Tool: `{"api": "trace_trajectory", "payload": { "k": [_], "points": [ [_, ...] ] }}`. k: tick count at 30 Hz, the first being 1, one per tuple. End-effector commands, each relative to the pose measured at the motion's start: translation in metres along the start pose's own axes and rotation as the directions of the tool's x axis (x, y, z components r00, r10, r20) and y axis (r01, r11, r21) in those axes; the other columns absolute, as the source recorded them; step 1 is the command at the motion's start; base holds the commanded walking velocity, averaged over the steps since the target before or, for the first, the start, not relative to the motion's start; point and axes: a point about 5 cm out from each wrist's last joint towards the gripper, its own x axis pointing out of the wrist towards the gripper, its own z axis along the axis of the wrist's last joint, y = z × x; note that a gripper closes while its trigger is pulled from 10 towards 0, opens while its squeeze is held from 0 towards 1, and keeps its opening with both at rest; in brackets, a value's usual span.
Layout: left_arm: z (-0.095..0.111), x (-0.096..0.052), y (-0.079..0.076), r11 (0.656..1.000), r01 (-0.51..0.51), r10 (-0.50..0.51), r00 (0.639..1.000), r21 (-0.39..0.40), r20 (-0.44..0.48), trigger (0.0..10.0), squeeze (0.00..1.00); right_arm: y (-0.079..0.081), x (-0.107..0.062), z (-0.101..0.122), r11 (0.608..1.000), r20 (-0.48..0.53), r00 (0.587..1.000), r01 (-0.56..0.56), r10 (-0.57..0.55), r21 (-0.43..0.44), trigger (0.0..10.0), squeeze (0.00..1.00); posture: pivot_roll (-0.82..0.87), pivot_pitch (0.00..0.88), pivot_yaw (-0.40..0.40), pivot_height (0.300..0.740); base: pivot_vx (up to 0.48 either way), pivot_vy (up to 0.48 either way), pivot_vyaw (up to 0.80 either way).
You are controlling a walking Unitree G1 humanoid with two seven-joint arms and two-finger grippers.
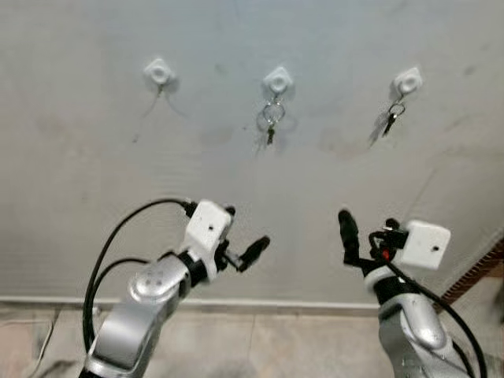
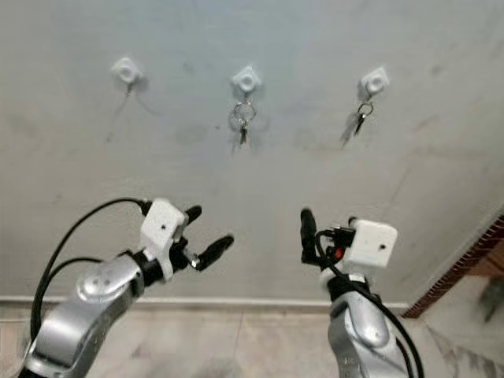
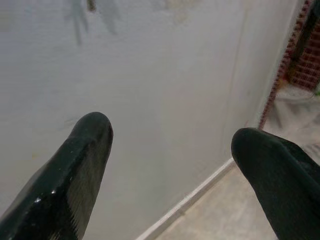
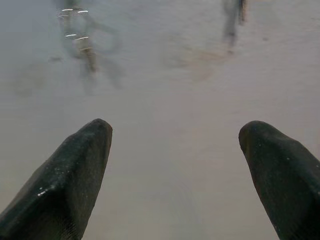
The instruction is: Hang keys on a hook
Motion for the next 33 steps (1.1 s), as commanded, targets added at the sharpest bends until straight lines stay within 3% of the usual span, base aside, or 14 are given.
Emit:
{"api": "trace_trajectory", "payload": {
  "k": [1, 14, 21, 26, 33],
  "points": [
    [0.004, 0.002, -0.005, 1.0, 0.012, -0.012, 1.0, 0.012, 0.014, 10.0, 0.0, -0.005, 0.001, 0.003, 0.999, 0.007, 1.0, 0.021, -0.021, -0.038, 10.0, 0.0, 0.13, 0.0, -0.018, 0.74, -0.3, 0.0, 0.0],
    [0.004, 0.004, -0.005, 1.0, 0.011, -0.011, 1.0, 0.006, 0.02, 10.0, 0.0, -0.006, 0.003, 0.007, 0.997, 0.032, 0.999, 0.017, -0.015, -0.076, 10.0, 0.0, 0.13, 0.0, -0.029, 0.74, -0.296, 0.0, 0.0],
    [0.005, 0.006, -0.005, 1.0, 0.006, -0.006, 1.0, 0.0, 0.027, 10.0, 0.0, 0.003, 0.005, 0.009, 0.981, 0.064, 0.998, -0.009, 0.022, -0.194, 10.0, 0.0, 0.12, 0.0, -0.032, 0.74, -0.294, 0.0, 0.0],
    [0.006, 0.007, -0.004, 1.0, -0.003, 0.003, 0.999, -0.008, 0.034, 10.0, 0.0, 0.004, 0.006, 0.008, 0.982, 0.008, 0.999, -0.032, 0.034, -0.187, 10.0, 0.0, 0.12, 0.0, -0.033, 0.74, -0.289, 0.0, 0.0],
    [0.008, 0.009, 0.001, 0.999, -0.034, 0.035, 0.998, -0.033, 0.047, 10.0, 0.0, 0.003, 0.007, 0.011, 0.983, 0.014, 0.999, -0.042, 0.045, -0.179, 10.0, 0.0, 0.11, 0.0, -0.032, 0.74, -0.078, 0.0, 0.0]
  ]
}}
